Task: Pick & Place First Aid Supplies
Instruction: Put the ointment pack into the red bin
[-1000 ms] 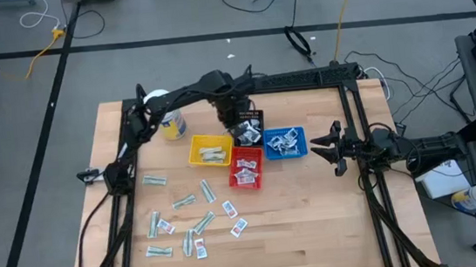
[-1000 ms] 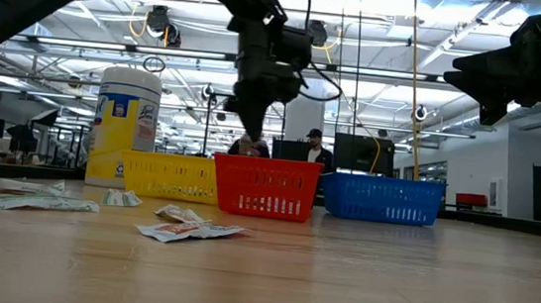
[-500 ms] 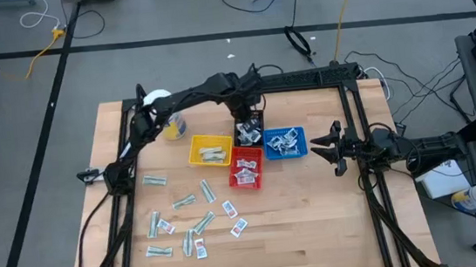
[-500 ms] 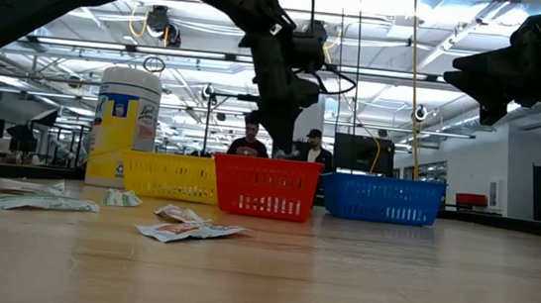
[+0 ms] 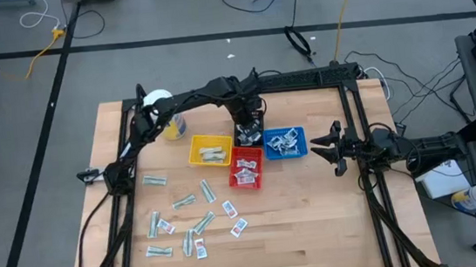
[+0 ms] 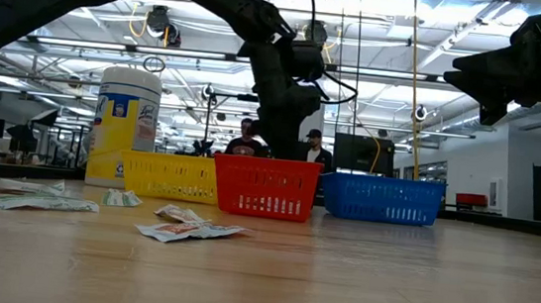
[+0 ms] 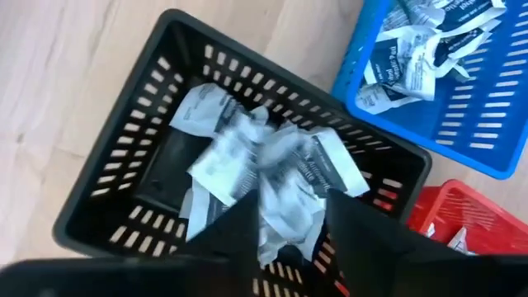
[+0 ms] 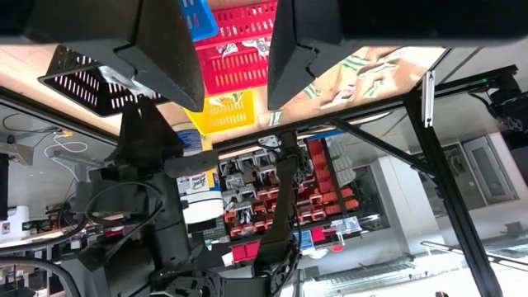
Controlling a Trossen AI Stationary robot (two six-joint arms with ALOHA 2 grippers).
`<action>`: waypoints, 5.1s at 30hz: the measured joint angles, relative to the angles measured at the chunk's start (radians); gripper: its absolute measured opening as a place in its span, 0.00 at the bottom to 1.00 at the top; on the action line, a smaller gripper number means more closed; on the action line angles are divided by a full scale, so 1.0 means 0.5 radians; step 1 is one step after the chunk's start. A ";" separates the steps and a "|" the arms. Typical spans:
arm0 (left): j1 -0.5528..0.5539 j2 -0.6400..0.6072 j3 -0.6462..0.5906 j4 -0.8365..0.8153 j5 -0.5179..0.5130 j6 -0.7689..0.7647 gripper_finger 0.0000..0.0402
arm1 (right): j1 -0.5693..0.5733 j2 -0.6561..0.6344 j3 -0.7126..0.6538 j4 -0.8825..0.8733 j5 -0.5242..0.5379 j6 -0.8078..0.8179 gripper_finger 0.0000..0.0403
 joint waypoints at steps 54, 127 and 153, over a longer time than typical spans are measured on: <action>-1.088 -0.258 0.017 -0.869 0.014 -0.268 0.55 | 0.000 0.000 -0.001 0.004 0.000 0.000 0.32; -1.535 0.098 -0.353 0.036 -0.041 -1.244 0.01 | 0.000 -0.001 0.000 0.000 0.000 0.001 0.32; -1.491 0.074 -0.348 -0.268 -0.382 -1.200 0.33 | 0.000 0.000 -0.001 0.000 0.000 0.001 0.32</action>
